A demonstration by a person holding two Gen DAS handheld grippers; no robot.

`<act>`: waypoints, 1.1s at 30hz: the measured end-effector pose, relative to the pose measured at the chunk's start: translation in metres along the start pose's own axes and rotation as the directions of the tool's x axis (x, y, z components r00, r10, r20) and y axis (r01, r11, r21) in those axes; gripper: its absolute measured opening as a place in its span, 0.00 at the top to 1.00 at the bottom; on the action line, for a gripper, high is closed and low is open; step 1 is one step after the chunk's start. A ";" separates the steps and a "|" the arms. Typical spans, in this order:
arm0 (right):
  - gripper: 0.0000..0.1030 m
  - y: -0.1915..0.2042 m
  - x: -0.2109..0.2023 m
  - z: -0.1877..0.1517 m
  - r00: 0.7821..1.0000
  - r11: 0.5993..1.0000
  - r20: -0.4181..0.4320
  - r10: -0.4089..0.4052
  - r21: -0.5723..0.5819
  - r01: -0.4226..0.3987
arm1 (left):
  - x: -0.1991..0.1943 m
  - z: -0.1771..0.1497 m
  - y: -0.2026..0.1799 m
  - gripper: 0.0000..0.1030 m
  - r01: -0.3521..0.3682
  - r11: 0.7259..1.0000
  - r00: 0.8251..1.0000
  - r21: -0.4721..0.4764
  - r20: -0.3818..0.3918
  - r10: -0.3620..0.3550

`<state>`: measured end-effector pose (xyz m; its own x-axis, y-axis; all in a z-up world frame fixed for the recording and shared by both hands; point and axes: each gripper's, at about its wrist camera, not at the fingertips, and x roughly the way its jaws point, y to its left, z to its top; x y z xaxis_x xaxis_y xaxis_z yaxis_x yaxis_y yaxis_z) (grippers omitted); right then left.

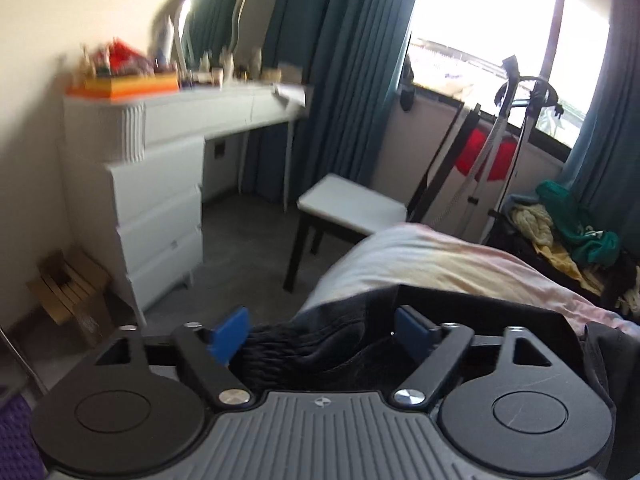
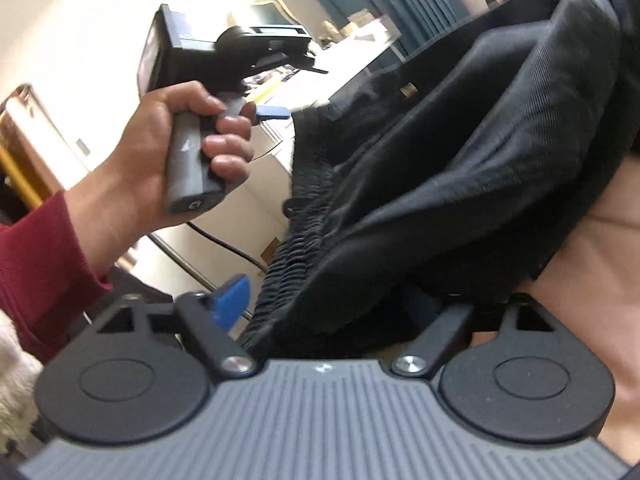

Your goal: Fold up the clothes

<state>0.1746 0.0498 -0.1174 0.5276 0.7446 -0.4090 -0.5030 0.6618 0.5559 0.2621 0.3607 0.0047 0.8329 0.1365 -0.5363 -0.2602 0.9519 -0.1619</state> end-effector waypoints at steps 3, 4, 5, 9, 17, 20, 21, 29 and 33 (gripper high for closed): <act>0.17 0.012 -0.017 0.008 0.997 0.991 0.024 -0.067 -0.117 0.070 | -0.044 -0.002 -0.011 0.06 -0.010 0.998 0.999 0.064 0.048 0.007; 0.17 0.016 -0.025 0.011 0.996 0.986 0.046 -0.081 -0.144 0.087 | -0.059 -0.003 -0.016 0.06 -0.009 0.996 0.998 0.086 0.063 0.003; 0.17 0.017 -0.037 0.015 0.994 0.981 0.068 -0.089 -0.167 0.099 | -0.075 -0.005 -0.024 0.06 0.000 0.994 0.997 0.109 0.074 -0.008; 0.17 0.018 -0.093 0.028 0.980 0.955 0.152 -0.130 -0.245 0.165 | -0.147 -0.036 -0.072 0.06 0.084 0.984 0.991 0.156 0.093 -0.099; 0.17 0.004 -0.218 0.041 0.917 0.903 0.295 -0.270 -0.254 0.348 | -0.260 -0.118 -0.198 0.06 0.262 0.941 0.946 0.212 0.139 -0.294; 0.17 -0.013 -0.245 0.038 0.878 0.875 0.342 -0.335 -0.233 0.425 | -0.275 -0.147 -0.240 0.06 0.256 0.931 0.939 0.261 0.162 -0.304; 0.17 -0.022 -0.250 0.035 0.866 0.868 0.351 -0.357 -0.219 0.446 | -0.272 -0.158 -0.250 0.06 0.258 0.927 0.939 0.274 0.155 -0.307; 0.18 -0.083 -0.285 0.012 0.749 0.795 0.419 -0.513 -0.096 0.599 | -0.239 -0.228 -0.271 0.06 0.274 0.927 0.934 0.256 0.158 -0.319; 0.18 -0.086 -0.278 0.018 0.727 0.786 0.456 -0.513 -0.090 0.611 | -0.229 -0.237 -0.271 0.06 0.201 0.929 0.947 0.310 0.180 -0.265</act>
